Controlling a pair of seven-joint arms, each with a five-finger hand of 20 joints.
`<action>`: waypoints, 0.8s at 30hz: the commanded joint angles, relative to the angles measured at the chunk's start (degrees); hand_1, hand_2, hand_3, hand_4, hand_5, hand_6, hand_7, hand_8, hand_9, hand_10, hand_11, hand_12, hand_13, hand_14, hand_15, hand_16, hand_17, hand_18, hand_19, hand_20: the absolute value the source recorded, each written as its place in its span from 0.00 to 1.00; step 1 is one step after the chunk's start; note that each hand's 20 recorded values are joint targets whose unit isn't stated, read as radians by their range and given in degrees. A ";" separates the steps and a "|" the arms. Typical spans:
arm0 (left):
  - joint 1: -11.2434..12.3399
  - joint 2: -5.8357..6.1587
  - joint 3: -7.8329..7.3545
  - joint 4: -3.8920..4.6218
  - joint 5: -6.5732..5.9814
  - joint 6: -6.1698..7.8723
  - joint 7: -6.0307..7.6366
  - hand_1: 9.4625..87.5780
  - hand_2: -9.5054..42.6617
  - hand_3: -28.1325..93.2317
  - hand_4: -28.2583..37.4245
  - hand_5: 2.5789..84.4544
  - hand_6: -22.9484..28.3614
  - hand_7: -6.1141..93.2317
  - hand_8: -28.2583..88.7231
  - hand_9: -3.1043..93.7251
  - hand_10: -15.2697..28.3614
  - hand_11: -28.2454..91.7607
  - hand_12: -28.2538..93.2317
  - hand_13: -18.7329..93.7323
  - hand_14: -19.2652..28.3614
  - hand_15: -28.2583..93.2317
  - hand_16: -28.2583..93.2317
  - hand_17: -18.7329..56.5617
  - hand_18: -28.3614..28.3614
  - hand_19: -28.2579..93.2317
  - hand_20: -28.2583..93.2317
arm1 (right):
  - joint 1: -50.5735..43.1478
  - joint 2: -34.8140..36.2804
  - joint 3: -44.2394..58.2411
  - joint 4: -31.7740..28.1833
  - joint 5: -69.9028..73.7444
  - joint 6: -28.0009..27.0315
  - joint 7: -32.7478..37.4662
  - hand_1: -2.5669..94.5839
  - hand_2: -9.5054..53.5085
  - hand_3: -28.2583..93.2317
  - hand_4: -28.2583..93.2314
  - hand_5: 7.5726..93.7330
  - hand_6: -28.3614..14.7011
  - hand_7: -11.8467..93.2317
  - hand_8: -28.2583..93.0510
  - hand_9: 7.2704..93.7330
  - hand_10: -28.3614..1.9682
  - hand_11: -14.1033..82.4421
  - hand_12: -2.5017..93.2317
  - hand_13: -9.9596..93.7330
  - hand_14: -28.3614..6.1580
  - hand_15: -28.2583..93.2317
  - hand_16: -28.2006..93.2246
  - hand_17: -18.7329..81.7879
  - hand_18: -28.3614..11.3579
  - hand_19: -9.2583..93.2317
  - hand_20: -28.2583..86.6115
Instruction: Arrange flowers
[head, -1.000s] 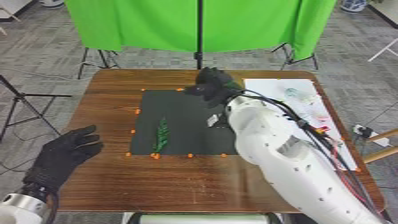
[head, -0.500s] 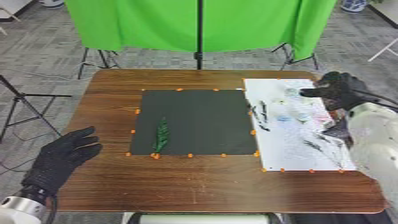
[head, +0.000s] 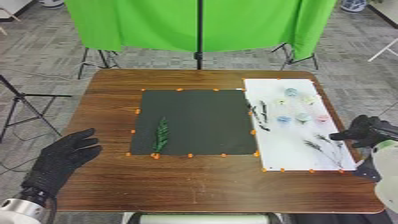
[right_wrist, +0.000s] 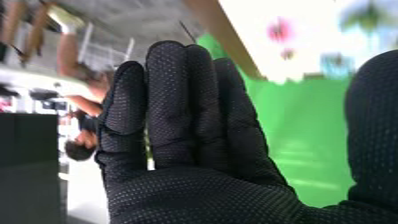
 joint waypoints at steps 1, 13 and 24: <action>-0.11 -0.27 0.37 0.43 0.33 -0.01 -1.02 0.21 0.30 0.86 0.01 0.40 0.57 0.38 0.11 0.36 0.71 0.57 0.34 0.40 0.78 0.69 0.17 0.17 0.91 0.74 0.26 | -1.86 -1.38 -0.93 1.27 -1.66 0.70 0.58 0.35 0.00 0.68 0.00 0.49 0.46 0.41 0.10 0.55 0.46 0.63 0.28 0.61 0.49 0.79 0.40 0.45 0.22 0.89 0.56; -0.03 -0.07 0.72 0.40 0.12 0.51 -0.96 0.21 0.30 0.86 0.01 0.40 0.57 0.38 0.11 0.36 0.71 0.57 0.34 0.40 0.78 0.69 0.17 0.17 0.91 0.74 0.26 | -1.65 -1.68 -4.35 3.84 -5.28 2.69 1.07 0.43 0.00 0.67 0.00 0.60 0.57 0.43 0.08 0.66 0.53 0.64 0.30 0.69 0.56 0.79 0.42 0.49 0.25 0.92 0.56; 0.20 -0.30 0.68 0.31 0.18 0.66 -0.92 0.21 0.30 0.86 0.01 0.40 0.57 0.38 0.11 0.36 0.71 0.57 0.34 0.40 0.78 0.69 0.17 0.17 0.91 0.74 0.26 | -2.75 -1.82 -4.46 4.86 -2.31 10.49 -4.38 0.51 0.00 0.85 0.00 0.83 0.67 0.51 0.18 0.91 0.66 0.64 0.34 0.84 0.63 0.79 0.48 0.55 0.24 0.97 0.56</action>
